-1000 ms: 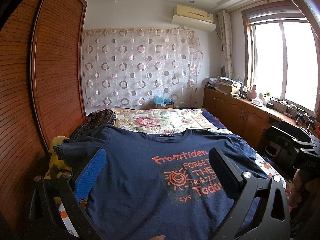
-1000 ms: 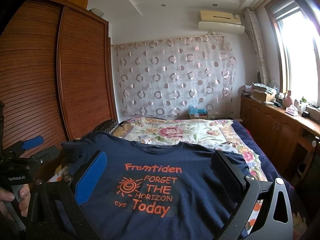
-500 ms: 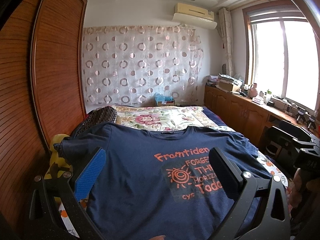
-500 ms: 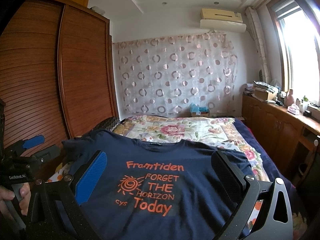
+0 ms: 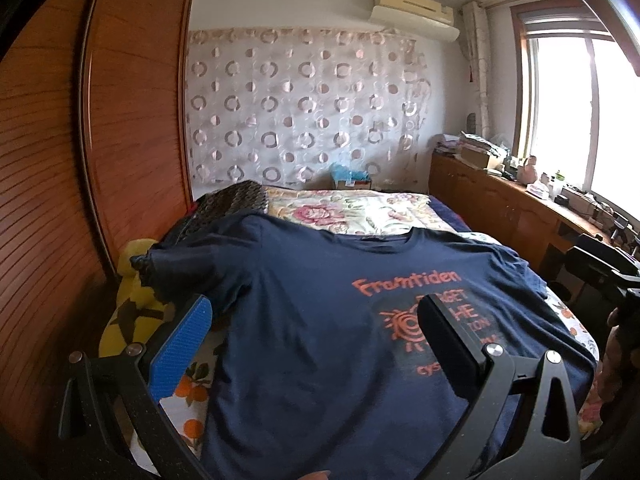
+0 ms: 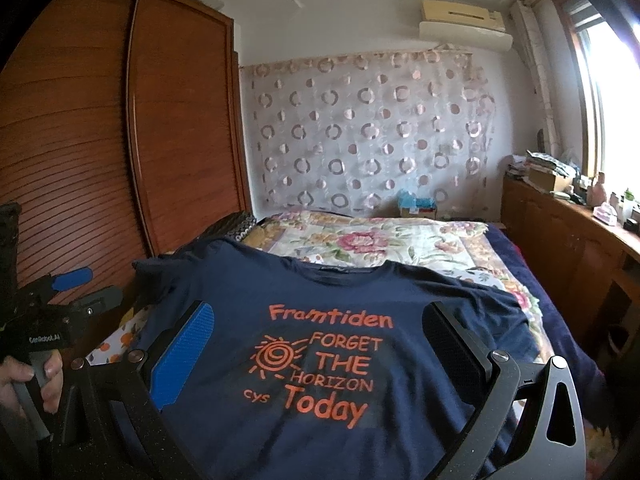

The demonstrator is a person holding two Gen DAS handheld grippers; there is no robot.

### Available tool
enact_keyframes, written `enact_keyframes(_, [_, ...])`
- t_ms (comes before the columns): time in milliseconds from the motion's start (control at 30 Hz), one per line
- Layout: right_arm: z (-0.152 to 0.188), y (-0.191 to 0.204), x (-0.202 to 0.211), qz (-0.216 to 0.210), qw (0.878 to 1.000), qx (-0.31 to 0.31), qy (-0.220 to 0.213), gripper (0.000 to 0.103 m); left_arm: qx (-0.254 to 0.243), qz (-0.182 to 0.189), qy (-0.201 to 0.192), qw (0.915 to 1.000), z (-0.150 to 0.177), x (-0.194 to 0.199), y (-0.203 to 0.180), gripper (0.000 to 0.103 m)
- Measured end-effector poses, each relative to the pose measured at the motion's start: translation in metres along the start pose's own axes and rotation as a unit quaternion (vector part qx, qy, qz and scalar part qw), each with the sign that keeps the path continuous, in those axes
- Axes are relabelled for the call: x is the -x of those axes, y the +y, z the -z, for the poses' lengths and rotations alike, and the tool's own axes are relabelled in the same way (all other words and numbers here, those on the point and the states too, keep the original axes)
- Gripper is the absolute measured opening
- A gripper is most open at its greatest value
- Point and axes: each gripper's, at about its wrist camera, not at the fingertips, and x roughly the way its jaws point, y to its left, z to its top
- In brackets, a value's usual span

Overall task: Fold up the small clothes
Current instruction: 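Grasp the sleeve edge with the left gripper and fold it over the shirt body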

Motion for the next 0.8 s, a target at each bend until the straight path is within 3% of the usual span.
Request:
enact_keyframes(400, [0.004, -0.004, -0.044, -0.053, 0.997, 0.023, 0.057, 0.103, 0.001, -0.02, 0.036, 0.9992, 0.003, -0.036, 0.064, 0.103])
enact_keyframes(500, [0.0, -0.008, -0.052, -0.06, 0.995, 0.025, 0.073, 0.103, 0.006, -0.045, 0.054, 0.9975, 0.002, -0.056, 0.085, 0.103])
enact_keyframes(600, [-0.003, -0.013, -0.057, -0.068, 0.994, 0.023, 0.084, 0.103, 0.014, -0.04, 0.068, 0.9967, 0.0, -0.077, 0.107, 0.103])
enact_keyframes(800, [-0.009, -0.02, -0.062, -0.075, 0.992, 0.022, 0.095, 0.103, 0.032, -0.034, 0.086, 0.9952, -0.008, -0.106, 0.136, 0.085])
